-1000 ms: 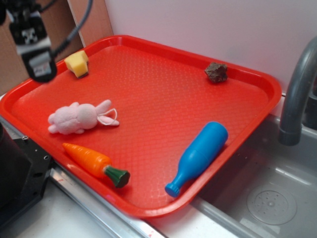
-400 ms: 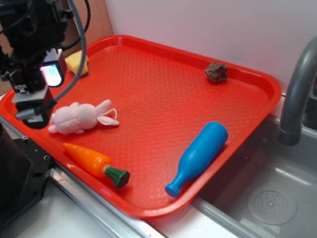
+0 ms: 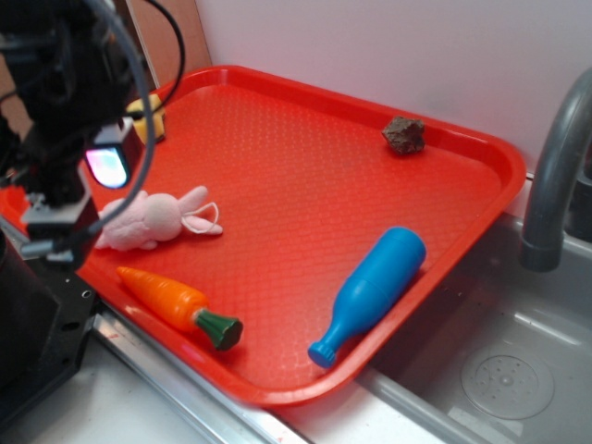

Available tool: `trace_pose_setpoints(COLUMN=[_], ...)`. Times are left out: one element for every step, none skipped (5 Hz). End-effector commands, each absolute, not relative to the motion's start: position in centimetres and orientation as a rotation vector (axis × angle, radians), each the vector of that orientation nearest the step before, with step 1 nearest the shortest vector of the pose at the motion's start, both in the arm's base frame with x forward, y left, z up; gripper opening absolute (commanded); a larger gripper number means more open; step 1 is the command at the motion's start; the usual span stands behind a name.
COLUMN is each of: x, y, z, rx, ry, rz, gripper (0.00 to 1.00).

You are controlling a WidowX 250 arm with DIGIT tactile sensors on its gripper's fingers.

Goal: Grab the carrot.

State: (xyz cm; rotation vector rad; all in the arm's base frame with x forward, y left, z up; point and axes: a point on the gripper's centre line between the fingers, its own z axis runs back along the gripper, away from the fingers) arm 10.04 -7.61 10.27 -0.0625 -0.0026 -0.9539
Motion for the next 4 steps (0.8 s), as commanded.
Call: trace_pose_setpoints(x=[10.0,11.1,11.8,12.4], y=[-8.6,-8.9,-8.8,-9.0], z=[7.6,6.0,4.2,2.8], rx=[-0.096,-0.065,-0.053,-0.055], ry=[-0.007,0.023,0.056,0.086], rz=[-1.106,-1.112,-1.143,-1.157], gripper=[1.0,1.0,1.0,1.0])
